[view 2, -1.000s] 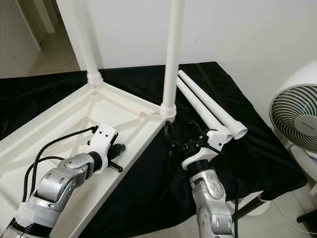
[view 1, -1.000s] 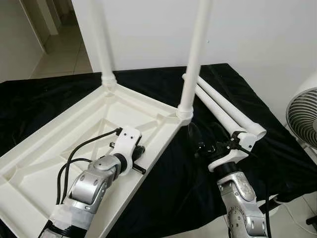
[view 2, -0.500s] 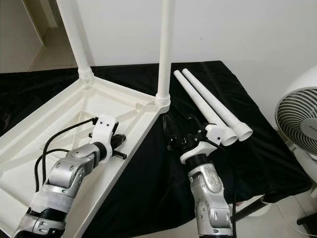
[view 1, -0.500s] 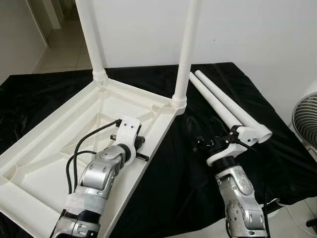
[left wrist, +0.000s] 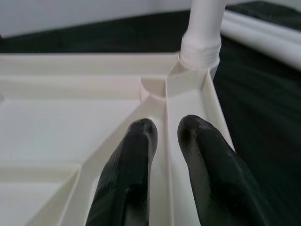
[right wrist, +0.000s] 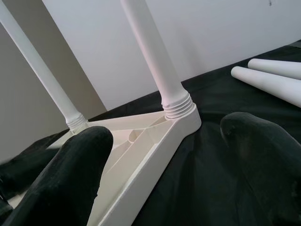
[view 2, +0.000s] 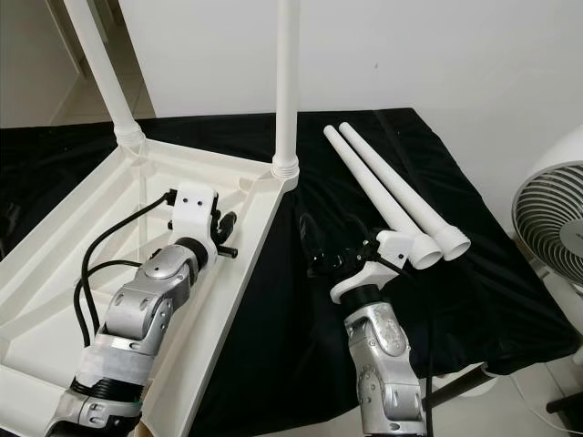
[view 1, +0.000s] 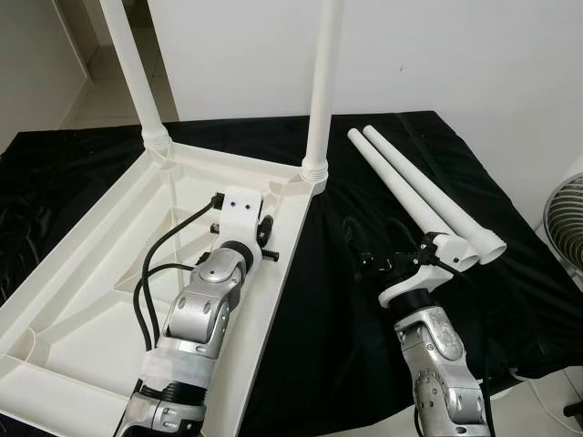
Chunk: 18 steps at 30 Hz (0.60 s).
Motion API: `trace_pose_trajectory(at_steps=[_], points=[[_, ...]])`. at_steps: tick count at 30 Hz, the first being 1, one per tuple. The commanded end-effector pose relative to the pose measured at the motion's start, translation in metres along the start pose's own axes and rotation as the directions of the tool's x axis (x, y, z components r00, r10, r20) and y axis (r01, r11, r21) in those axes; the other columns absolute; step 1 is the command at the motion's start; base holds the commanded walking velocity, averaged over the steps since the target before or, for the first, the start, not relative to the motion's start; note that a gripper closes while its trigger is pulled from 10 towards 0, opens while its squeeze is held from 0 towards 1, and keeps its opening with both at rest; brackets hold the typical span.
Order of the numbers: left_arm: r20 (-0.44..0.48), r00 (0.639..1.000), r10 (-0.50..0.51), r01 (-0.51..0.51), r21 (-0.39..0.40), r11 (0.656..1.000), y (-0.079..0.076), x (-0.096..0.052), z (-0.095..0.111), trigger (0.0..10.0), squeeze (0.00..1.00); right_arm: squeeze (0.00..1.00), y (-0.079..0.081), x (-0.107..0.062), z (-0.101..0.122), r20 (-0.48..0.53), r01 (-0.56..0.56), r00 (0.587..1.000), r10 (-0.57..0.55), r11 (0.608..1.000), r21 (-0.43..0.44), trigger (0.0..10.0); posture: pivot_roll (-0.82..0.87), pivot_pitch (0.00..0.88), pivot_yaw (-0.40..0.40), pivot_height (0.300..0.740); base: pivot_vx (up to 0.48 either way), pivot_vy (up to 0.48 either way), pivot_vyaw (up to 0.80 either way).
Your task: Building children table
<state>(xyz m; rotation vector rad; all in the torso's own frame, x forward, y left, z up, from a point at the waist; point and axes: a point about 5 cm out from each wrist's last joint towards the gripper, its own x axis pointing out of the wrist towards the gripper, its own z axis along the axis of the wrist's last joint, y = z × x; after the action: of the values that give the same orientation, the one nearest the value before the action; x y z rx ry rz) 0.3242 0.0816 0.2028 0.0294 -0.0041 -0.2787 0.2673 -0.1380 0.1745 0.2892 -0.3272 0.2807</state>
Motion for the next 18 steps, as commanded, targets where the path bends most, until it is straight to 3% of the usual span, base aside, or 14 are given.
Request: trace_pose_trajectory(at_steps=[1,6,9,11,15,18], points=[[0.036,0.979,-0.203,0.202,0.030,0.979,-0.013,-0.007,0.006,10.0,0.00,0.00,0.002,-0.001,-0.003,-0.010,-0.001,1.000,0.001,1.000,0.003,10.0,0.00,0.110,0.042,0.740,0.000,0.000,0.00],[0.042,0.942,-0.334,0.328,0.107,0.939,-0.015,-0.026,0.009,10.0,0.00,0.00,0.002,0.000,-0.004,-0.013,-0.005,1.000,0.005,1.000,0.005,10.0,0.01,0.106,0.038,0.740,0.000,0.000,0.00],[0.034,0.931,-0.363,0.357,0.119,0.926,-0.014,-0.031,0.008,10.0,0.00,0.00,0.002,0.000,-0.004,-0.014,-0.006,1.000,0.006,1.000,0.005,10.0,0.01,0.106,0.038,0.740,0.000,0.000,0.00],[-0.022,0.887,-0.462,0.458,0.174,0.872,-0.012,-0.050,0.000,10.0,0.00,0.00,0.002,0.000,-0.005,-0.018,-0.009,1.000,0.009,1.000,0.003,10.0,0.01,0.098,0.030,0.740,0.000,0.000,0.00],[-0.067,0.844,-0.532,0.535,0.165,0.829,-0.007,-0.068,-0.008,10.0,0.00,0.00,0.001,0.001,-0.006,-0.029,-0.014,0.999,0.014,1.000,-0.001,10.0,0.02,0.092,0.027,0.740,0.000,0.000,0.00],[-0.083,0.833,-0.548,0.554,0.142,0.820,0.003,-0.078,-0.010,10.0,0.00,0.00,-0.001,0.002,-0.007,-0.047,-0.010,0.999,0.010,1.000,-0.016,10.0,0.02,0.088,0.026,0.740,0.000,0.000,0.00]])
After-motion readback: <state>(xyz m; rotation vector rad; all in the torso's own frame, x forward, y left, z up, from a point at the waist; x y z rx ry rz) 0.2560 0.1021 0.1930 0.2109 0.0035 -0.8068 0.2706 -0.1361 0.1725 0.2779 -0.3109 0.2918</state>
